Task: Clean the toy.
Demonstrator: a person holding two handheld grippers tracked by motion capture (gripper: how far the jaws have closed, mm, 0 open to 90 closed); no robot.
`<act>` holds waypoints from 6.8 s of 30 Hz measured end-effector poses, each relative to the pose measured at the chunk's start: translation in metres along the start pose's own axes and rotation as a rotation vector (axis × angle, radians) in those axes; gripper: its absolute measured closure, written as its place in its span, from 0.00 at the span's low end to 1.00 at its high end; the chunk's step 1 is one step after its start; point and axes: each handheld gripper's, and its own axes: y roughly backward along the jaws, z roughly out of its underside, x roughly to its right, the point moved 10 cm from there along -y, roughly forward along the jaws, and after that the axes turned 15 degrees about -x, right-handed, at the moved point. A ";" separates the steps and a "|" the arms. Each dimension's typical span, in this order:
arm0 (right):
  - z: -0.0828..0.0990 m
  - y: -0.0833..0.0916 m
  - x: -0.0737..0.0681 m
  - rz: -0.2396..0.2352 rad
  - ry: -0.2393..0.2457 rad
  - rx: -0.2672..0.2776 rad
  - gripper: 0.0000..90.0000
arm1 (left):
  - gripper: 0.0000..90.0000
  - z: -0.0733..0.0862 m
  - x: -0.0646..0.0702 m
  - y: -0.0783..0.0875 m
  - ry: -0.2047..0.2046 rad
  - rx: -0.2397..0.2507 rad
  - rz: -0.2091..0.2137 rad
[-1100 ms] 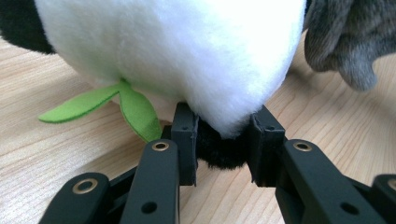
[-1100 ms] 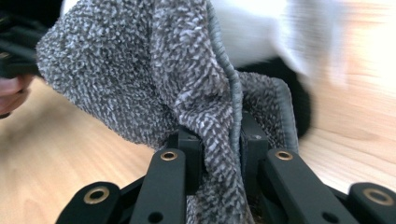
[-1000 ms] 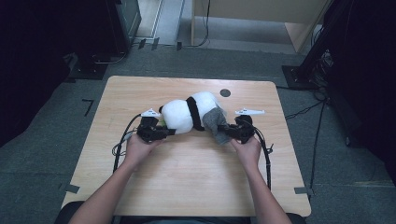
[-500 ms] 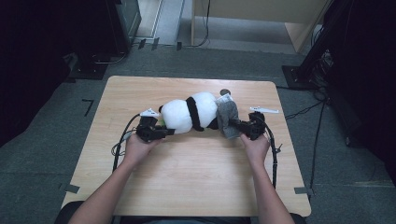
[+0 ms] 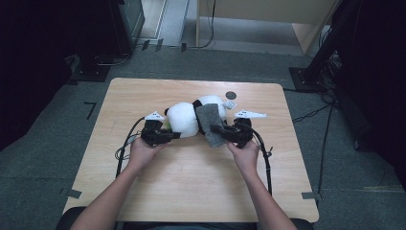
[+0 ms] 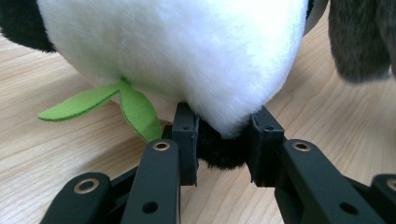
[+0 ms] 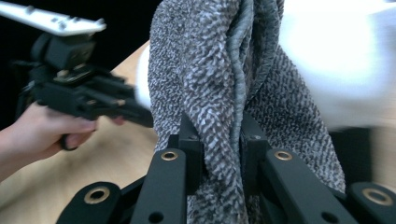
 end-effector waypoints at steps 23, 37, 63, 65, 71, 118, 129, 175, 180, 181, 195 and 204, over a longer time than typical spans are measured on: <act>0.024 -0.049 -0.023 0.034 0.151 -0.122 0.85 | 0.78 0.002 0.019 -0.007 -0.073 -0.036 0.014; 0.024 -0.022 0.015 0.109 0.081 -0.104 0.86 | 0.79 0.002 0.015 -0.004 -0.089 -0.033 0.001; 0.025 0.005 0.087 0.225 -0.112 -0.039 0.86 | 0.80 0.003 0.008 0.001 -0.086 -0.023 0.013; 0.026 0.007 0.095 0.239 -0.136 -0.043 0.86 | 0.80 0.003 0.009 0.002 -0.091 -0.021 0.018; 0.018 0.035 0.105 0.236 -0.201 0.035 0.86 | 0.81 0.004 0.015 0.012 -0.140 -0.006 0.056; -0.034 0.016 0.080 0.218 0.036 -0.141 0.88 | 0.48 -0.005 -0.008 0.052 -0.363 0.110 0.007; -0.036 0.022 0.081 0.208 0.002 -0.116 0.89 | 0.39 0.007 0.008 0.038 -0.437 0.085 0.012; -0.079 -0.035 0.071 0.020 -0.058 -0.198 0.91 | 0.30 -0.013 -0.022 0.011 -0.368 0.176 -0.144; -0.080 -0.032 0.074 0.003 -0.099 -0.168 0.90 | 0.53 -0.016 -0.022 0.009 -0.325 0.174 -0.162; -0.081 -0.030 0.074 -0.007 -0.109 -0.163 0.90 | 0.58 -0.015 -0.020 0.009 -0.321 0.163 -0.153; -0.097 0.027 0.030 -0.043 -0.075 -0.067 0.90 | 0.73 -0.011 0.024 0.040 -0.124 0.030 0.068; -0.066 0.029 -0.047 -0.175 -0.013 -0.053 0.90 | 0.69 -0.013 0.024 0.027 -0.050 0.047 0.029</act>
